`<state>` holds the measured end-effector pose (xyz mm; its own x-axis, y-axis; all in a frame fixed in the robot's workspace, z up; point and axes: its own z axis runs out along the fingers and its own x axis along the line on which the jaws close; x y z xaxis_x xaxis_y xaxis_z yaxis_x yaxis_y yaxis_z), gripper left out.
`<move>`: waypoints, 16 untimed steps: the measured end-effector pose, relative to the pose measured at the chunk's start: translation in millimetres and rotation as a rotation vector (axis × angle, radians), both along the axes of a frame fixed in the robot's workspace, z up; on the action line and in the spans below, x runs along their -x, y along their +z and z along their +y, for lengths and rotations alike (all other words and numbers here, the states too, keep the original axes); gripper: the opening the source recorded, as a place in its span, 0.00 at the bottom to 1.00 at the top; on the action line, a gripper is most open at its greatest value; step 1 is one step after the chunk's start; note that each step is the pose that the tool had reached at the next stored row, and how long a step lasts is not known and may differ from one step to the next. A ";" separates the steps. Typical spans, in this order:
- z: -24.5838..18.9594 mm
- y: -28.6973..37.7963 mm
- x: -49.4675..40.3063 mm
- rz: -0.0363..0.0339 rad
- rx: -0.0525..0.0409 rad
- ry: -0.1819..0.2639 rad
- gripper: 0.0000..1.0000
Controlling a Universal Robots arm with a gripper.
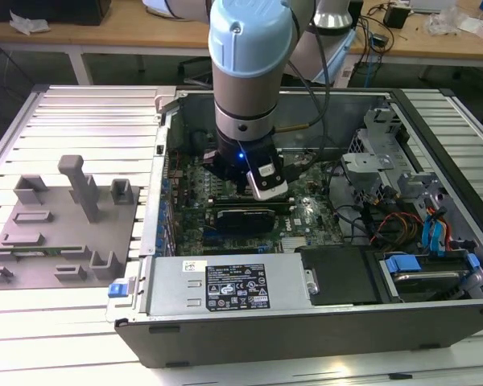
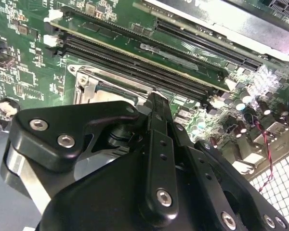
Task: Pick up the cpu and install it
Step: 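Install the second cpu locking lever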
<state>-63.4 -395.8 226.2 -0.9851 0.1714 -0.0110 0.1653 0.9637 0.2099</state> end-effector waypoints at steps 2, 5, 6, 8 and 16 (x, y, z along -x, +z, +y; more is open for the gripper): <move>0.1 -1.2 -0.6 -0.0002 -0.0003 -0.017 0.11; 0.1 -3.4 -1.5 -0.0001 -0.0002 -0.049 0.11; 0.1 -4.1 -1.6 -0.0002 -0.0003 -0.057 0.11; 0.0 -5.7 -1.6 -0.0001 -0.0002 -0.070 0.11; 0.1 -10.6 1.5 -0.0001 -0.0005 -0.120 0.11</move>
